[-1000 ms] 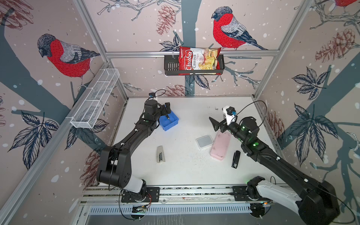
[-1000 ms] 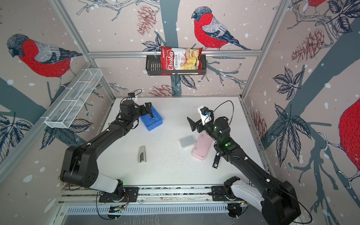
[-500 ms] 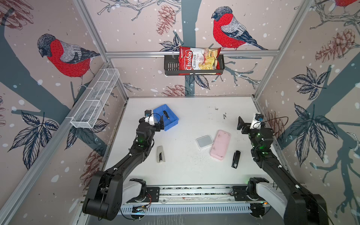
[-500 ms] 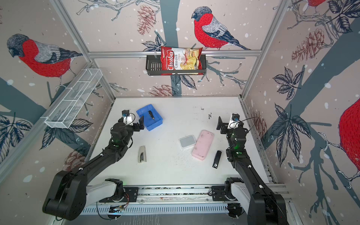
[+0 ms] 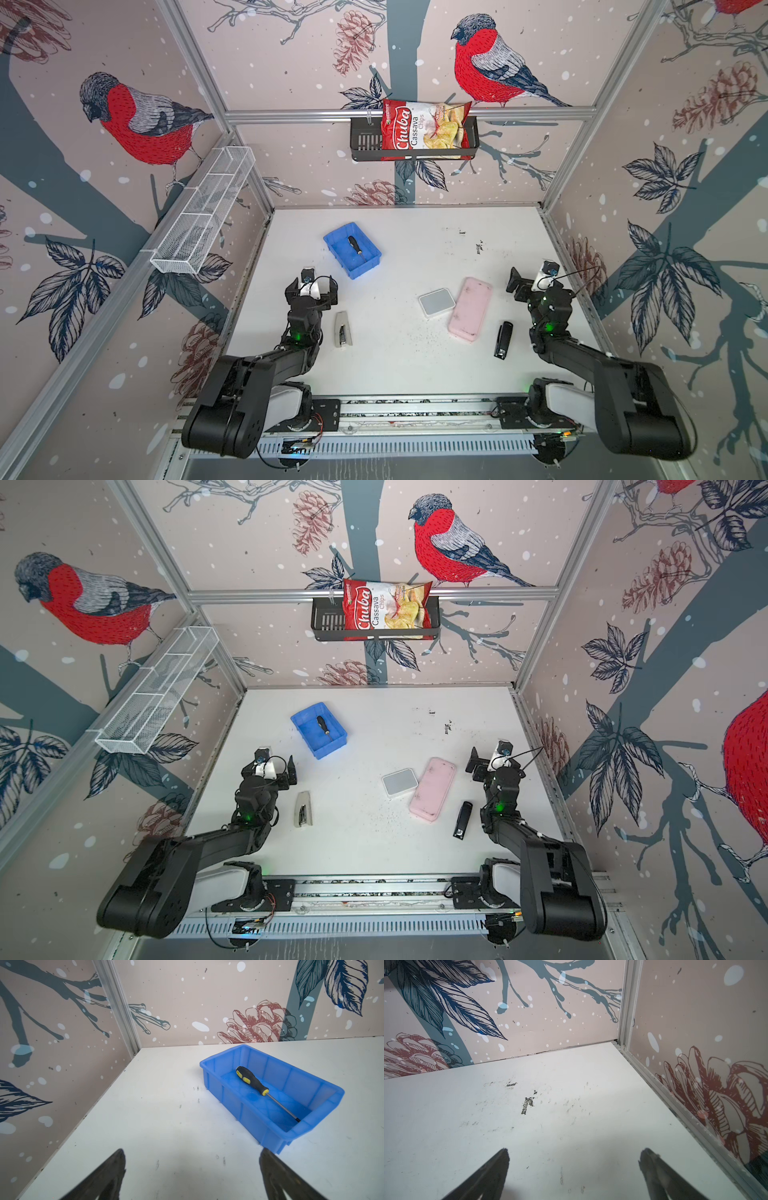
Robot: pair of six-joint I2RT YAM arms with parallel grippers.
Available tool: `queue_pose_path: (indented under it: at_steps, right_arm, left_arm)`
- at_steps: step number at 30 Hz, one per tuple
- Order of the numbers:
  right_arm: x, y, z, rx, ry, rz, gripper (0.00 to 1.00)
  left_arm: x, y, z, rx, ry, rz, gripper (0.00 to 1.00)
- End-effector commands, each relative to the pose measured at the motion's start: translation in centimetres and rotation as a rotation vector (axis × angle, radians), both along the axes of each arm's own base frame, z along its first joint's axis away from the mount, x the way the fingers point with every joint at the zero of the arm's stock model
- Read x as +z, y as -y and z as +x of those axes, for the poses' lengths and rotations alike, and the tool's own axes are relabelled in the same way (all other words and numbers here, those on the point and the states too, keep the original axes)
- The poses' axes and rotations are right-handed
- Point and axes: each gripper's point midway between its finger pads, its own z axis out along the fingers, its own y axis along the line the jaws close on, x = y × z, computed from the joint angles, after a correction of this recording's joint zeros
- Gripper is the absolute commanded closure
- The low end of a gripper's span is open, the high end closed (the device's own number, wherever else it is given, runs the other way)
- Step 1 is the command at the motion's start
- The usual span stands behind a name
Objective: Put the screwdriver in the bin
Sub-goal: Reset both arms
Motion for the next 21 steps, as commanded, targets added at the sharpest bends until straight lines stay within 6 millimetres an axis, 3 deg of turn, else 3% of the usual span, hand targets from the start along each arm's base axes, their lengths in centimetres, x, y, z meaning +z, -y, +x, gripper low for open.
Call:
queue_pose_path:
  at_steps: [1, 10, 16, 21]
  right_arm:
    - [2.0, -0.4, 0.8, 0.021, 0.109, 0.014, 0.01]
    - [0.4, -1.1, 1.5, 0.064, 0.09, -0.001, 0.01]
    - [-0.7, -1.3, 2.2, 0.076, 0.063, -0.004, 0.0]
    - [-0.9, -0.9, 2.6, 0.054, 0.046, -0.002, 0.01]
  left_arm:
    - [3.8, -0.3, 0.3, -0.002, 0.186, -0.011, 0.01]
    - [1.6, -0.8, 1.4, -0.019, 0.174, -0.046, 0.01]
    - [0.2, -2.1, 4.1, 0.066, 0.062, -0.06, 0.01]
    - [0.3, -2.1, 4.0, 0.061, 0.073, -0.066, 0.02]
